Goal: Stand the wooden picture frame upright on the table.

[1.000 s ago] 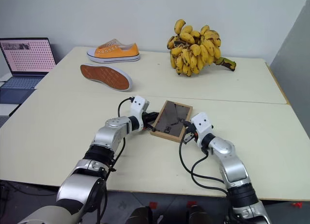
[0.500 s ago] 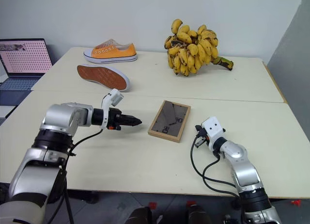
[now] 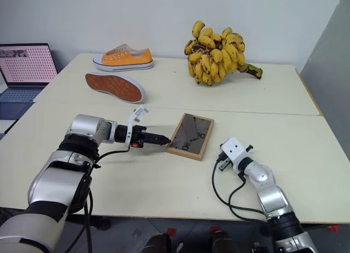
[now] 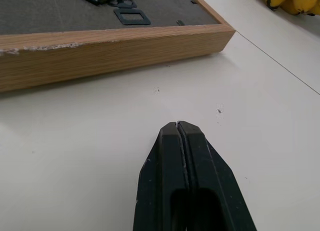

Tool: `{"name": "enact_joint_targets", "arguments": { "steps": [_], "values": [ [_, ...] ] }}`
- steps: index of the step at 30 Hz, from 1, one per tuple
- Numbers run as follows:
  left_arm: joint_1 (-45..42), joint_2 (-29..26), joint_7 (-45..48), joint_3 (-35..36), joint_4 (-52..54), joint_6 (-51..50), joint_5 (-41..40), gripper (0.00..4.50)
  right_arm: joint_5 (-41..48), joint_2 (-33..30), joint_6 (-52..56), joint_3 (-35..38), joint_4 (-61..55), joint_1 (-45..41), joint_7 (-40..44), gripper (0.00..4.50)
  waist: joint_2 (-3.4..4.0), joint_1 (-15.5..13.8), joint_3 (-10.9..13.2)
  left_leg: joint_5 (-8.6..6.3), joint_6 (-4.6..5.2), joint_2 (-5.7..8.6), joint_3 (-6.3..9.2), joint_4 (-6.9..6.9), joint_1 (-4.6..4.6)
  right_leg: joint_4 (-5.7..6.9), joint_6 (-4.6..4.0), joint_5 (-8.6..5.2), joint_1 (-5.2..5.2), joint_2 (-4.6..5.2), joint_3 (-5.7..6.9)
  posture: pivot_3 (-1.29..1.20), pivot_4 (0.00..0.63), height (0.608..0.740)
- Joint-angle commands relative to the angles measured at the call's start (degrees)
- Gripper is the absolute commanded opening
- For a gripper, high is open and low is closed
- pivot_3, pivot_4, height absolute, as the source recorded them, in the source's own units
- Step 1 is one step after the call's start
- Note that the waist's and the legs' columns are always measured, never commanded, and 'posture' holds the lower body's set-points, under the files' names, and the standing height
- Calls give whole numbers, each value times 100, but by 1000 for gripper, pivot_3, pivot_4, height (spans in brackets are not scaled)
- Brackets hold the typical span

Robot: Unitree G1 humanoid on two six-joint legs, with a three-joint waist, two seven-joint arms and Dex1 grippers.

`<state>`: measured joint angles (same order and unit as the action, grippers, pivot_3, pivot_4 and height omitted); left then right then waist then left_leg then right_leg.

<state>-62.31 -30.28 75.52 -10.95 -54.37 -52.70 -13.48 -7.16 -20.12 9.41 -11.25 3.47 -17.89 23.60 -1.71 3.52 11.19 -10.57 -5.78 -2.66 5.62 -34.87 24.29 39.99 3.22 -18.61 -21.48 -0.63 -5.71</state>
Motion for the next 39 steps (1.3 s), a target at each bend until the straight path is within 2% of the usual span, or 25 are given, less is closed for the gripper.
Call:
{"name": "enact_joint_targets", "arguments": {
  "steps": [1, 9, 18, 22, 25, 28, 35, 39],
  "values": [
    [-300, 198, -106, 124, -378, 250, 119, 3051, -60, 297, -113, -239, 148, -276, -3, 0, 0, 13, 0, 0, 0, 0, 2, 0, 1, 0, 0, 0, -2, 0, 1, 0, 150, 740],
    [-530, 530, -257, 407, -802, 422, 127, 3051, -112, 859, 73, -511, 84, -535, -11, 0, 0, 14, 0, 1, -2, 1, 15, -2, 6, 2, -1, 0, 0, 1, 14, 0, 150, 740],
    [-653, 572, -137, 689, -910, 191, 65, 3051, -129, 880, 114, -395, 137, -580, -13, 0, 0, 16, 0, 1, -2, 1, 17, -1, 7, 3, -1, 0, -1, 1, 16, 0, 150, 740],
    [-770, 556, -82, 879, -971, -7, -22, 2579, -108, 880, 110, -357, 181, -613, -34, 0, 0, 25, 0, 1, -2, 1, 18, -1, 7, 3, -1, 0, -1, 1, 17, 0, 150, 740],
    [-808, 563, -72, 947, -984, -64, -33, 1856, -109, 899, 93, -349, 212, -642, -60, 0, 0, 28, 0, 1, -2, 1, 18, -1, 8, 3, -1, 0, -1, 1, 18, 0, 150, 740],
    [-846, 564, -42, 1021, -1003, -113, -46, 1380, -121, 910, 68, -357, 255, -674, -78, 0, 0, 32, 0, 1, -2, 1, 19, -1, 7, 4, -1, 1, -1, 1, 18, 0, 150, 740],
    [-898, 564, -39, 1242, -997, -176, -139, 1292, -154, 792, 5, -247, 318, -708, -160, 0, 1, 51, 0, 1, -2, 1, 20, -1, 8, 4, -1, 1, -2, 1, 18, 0, 150, 740],
    [-945, 418, 18, 1581, -798, -194, -379, 1292, -51, 474, 138, 67, -128, -399, -139, 0, 1, 47, 1, 1, -2, 3, 20, -1, 9, 4, -1, 1, -2, 3, 19, 0, 150, 740]
  ]
}}
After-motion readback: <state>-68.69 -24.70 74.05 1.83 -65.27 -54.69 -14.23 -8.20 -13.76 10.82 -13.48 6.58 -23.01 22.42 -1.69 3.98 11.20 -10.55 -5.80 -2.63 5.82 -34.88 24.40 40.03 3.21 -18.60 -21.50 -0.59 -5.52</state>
